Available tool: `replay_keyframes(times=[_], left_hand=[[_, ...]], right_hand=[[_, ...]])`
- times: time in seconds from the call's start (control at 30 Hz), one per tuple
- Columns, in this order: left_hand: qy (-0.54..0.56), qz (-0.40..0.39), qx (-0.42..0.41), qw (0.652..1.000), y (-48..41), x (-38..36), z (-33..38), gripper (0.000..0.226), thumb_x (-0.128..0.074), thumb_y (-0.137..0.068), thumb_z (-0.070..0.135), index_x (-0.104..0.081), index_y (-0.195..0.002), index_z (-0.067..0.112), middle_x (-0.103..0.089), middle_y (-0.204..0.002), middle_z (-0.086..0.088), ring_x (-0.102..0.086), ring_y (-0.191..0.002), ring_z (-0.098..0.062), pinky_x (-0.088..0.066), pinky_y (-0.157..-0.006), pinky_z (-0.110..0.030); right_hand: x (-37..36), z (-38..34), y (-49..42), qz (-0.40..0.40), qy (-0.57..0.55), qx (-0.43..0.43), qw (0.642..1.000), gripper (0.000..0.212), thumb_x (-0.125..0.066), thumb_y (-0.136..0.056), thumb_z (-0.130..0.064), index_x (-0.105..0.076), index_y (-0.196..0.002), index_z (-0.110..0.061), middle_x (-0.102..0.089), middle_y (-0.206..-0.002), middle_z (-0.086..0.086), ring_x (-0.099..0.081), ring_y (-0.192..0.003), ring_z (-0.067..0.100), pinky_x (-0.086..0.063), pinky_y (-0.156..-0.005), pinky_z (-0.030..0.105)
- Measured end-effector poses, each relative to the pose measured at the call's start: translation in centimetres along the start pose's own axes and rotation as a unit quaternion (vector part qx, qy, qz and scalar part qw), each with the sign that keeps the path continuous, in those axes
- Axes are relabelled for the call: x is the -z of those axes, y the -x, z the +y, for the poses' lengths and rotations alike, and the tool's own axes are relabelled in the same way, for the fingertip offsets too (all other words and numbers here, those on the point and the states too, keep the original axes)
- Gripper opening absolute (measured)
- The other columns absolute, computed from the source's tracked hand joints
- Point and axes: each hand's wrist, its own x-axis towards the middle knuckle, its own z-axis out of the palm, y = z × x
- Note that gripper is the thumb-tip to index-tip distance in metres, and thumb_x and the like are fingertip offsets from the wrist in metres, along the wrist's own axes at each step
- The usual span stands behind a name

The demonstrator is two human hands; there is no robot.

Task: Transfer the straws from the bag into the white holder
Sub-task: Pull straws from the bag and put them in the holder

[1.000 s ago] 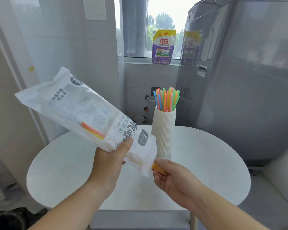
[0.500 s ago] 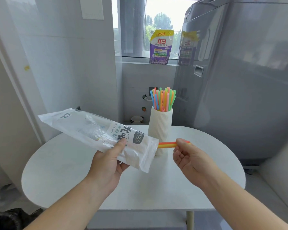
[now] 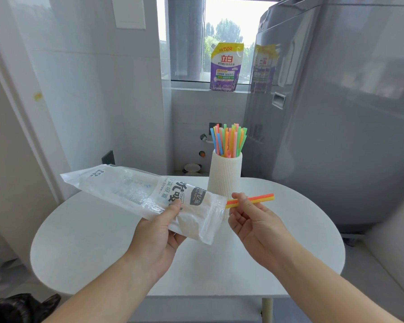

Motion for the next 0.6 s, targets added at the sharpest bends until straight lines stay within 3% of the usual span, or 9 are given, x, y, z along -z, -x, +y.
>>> replay_keyframes(times=[0.17, 0.37, 0.6], left_hand=[[0.013, -0.001, 0.006, 1.000, -0.1, 0.2, 0.0, 0.028, -0.070, -0.095, 0.004, -0.073, -0.122, 0.009, -0.084, -0.105, -0.009, -0.082, -0.083, -0.020, -0.063, -0.056, -0.031], [0.053, 0.026, -0.005, 0.998, -0.7, 0.9, 0.8, 0.033, -0.070, -0.096, 0.007, -0.070, -0.128, 0.010, -0.084, -0.108, -0.008, -0.082, -0.084, -0.018, -0.064, -0.057, -0.029], [0.075, 0.048, -0.022, 0.996, -1.5, 1.9, 1.5, 0.034, -0.070, -0.097, 0.010, -0.070, -0.130, 0.014, -0.082, -0.117, -0.007, -0.082, -0.086, -0.018, -0.064, -0.057, -0.030]], right_hand=[[0.1, 0.0, -0.5, 0.024, 0.104, 0.048, 0.993, 0.023, -0.064, -0.097, -0.022, -0.072, -0.093, -0.001, -0.076, -0.077, 0.009, -0.073, -0.069, 0.016, -0.059, -0.063, 0.025], [0.1, -4.0, -1.1, 0.019, 0.134, 0.123, 0.983, 0.021, -0.056, -0.101, -0.013, -0.063, -0.093, 0.005, -0.074, -0.067, 0.008, -0.075, -0.067, 0.018, -0.061, -0.065, 0.027], [1.2, -11.4, -0.2, 0.072, 0.228, 0.238, 0.941, 0.017, -0.059, -0.101, -0.013, -0.064, -0.094, 0.001, -0.075, -0.066, 0.002, -0.077, -0.072, 0.022, -0.063, -0.070, 0.031]])
